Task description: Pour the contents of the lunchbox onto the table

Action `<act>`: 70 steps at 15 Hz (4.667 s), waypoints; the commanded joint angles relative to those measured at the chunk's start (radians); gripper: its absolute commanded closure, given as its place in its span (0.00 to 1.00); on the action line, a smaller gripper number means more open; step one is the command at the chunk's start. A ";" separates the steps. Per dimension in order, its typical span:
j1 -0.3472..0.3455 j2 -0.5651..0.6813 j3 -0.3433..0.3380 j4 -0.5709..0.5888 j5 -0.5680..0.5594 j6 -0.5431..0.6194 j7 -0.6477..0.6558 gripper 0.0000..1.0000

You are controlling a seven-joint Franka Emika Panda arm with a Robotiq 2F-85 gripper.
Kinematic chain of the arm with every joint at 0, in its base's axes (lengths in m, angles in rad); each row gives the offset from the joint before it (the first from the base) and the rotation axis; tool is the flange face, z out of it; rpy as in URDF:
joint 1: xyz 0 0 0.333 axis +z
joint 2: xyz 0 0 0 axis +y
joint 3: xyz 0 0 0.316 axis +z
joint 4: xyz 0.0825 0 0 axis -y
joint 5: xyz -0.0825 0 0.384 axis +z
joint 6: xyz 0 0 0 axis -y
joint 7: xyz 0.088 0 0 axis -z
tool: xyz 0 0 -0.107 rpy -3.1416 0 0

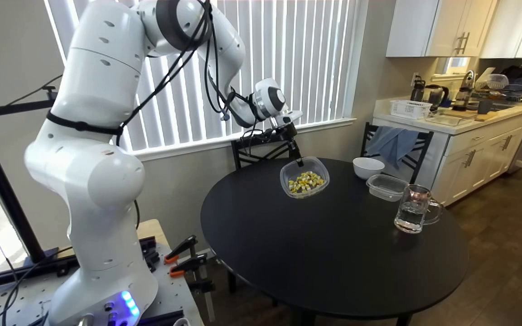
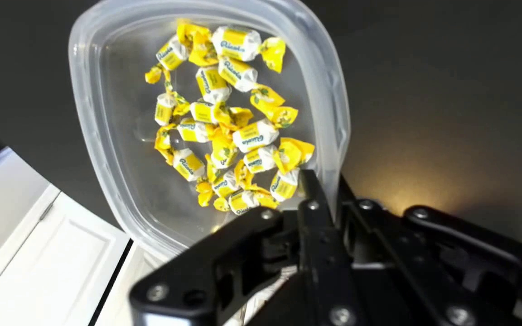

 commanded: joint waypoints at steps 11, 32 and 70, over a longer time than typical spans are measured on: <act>-0.181 0.010 0.000 0.105 -0.106 -0.017 0.255 0.98; -0.227 0.179 -0.036 0.261 -0.275 -0.029 0.458 0.98; -0.142 0.833 -0.094 1.053 -1.144 -0.400 1.101 0.98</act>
